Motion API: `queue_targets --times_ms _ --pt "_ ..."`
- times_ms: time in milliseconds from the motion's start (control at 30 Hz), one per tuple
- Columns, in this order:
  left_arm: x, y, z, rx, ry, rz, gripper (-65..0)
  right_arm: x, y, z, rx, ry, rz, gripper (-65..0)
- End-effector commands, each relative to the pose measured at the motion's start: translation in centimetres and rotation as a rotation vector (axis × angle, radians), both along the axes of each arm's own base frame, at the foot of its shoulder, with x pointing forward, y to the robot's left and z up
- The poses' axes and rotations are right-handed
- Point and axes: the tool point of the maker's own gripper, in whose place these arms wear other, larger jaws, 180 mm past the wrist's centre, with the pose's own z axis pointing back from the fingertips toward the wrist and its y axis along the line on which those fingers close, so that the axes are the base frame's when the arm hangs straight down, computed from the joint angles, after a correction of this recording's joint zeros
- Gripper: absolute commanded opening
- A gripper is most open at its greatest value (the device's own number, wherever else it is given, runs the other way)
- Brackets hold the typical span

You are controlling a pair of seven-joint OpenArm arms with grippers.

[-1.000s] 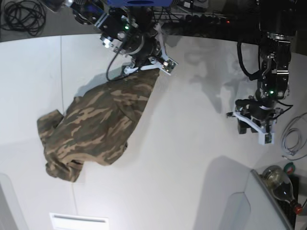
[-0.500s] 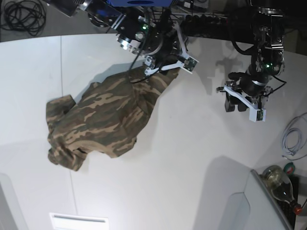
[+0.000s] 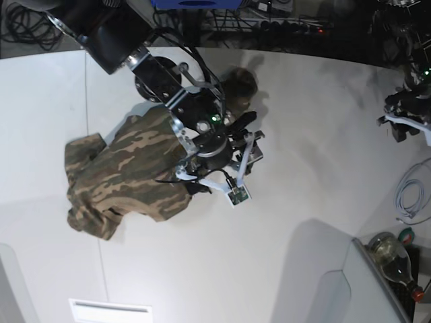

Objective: Layout the t-shirt on the table in an organized manner, then fold the t-shirt properly
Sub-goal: 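Lift the shirt with the right gripper and drag it across the table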

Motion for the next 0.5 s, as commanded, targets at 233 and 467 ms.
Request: queue_targets --times_ms 233,467 --pt "-1.8 2.7 1.6 0.065 0.001 0.027 -40.8 3.0 -3.1 0.2 -0.084 -0.09 -0.327 -19.7" --pt "-1.4 2.2 1.4 0.048 -0.005 0.022 -40.8 2.4 -3.3 -2.2 -0.166 -0.054 -0.297 -19.5"
